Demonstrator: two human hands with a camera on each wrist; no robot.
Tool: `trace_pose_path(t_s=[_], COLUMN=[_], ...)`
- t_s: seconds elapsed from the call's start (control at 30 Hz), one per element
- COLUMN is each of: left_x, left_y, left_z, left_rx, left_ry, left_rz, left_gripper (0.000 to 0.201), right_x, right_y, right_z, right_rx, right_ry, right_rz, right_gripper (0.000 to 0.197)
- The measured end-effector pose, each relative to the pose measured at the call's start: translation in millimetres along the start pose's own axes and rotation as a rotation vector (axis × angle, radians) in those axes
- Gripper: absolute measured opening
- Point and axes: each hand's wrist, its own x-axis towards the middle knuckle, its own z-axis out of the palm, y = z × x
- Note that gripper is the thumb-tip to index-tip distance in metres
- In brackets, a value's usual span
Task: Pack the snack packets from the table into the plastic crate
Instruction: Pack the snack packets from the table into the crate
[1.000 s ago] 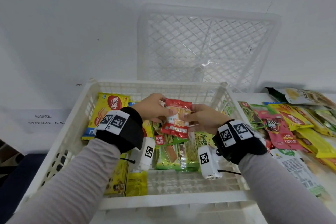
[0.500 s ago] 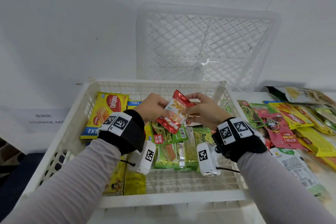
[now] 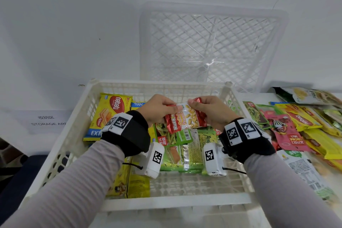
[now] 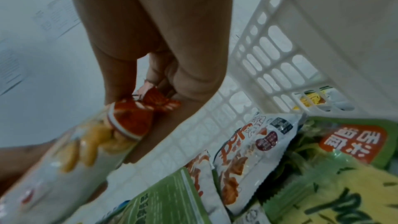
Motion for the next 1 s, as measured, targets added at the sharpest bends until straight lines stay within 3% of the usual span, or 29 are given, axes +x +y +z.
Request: trace_pose_path(t_s=[0.13,0.33,0.4,0.53,0.63,0.83,0.93,1.0], left_x=[0.2,1.9,1.4,-1.5,0.6,2.8,6.6,9.0], left_y=[5.6,9.9,10.3,6.9,8.9,15.9,20.7,22.2], left_z=[3.4,15.0,8.3,10.4,18.5,26.2,31.5,36.7], left_rx=[-0.234,-0.375,-0.435,-0.388,-0.462,-0.466,-0.329,-0.267], left_ry=[0.04,0.192,0.15,-0.018,-0.051,0.09,0.063,0.022], left_rz=[-0.009,0.09,0.097,-0.002,0.003,0.024,-0.077,-0.144], left_gripper=[0.02,0.007,0.012,0.042,0.033,0.005,0.008,0.016], right_x=[-1.5,-5.7,-5.7,-1.1,0.2,-2.4,-5.7,-8.2], right_y=[-4.7,-8.7,-9.6,-10.0,-10.2,-9.2,-21.8,-29.8], right_z=[-3.2,-2.7,-4.4,-4.6,-4.5,-12.1,-19.3,-22.3], right_rx=[0.096,0.162,0.218,0.369,0.416,0.235,0.012,-0.269], right_ry=[0.063,0.215,0.29,0.367,0.376,0.344,0.284,0.254], right_rz=[-0.025,-0.061,-0.055,-0.052,-0.026,0.173,0.222,0.257], right_gripper=[0.016,0.014,0.015,0.013,0.022,0.024,0.03,0.041])
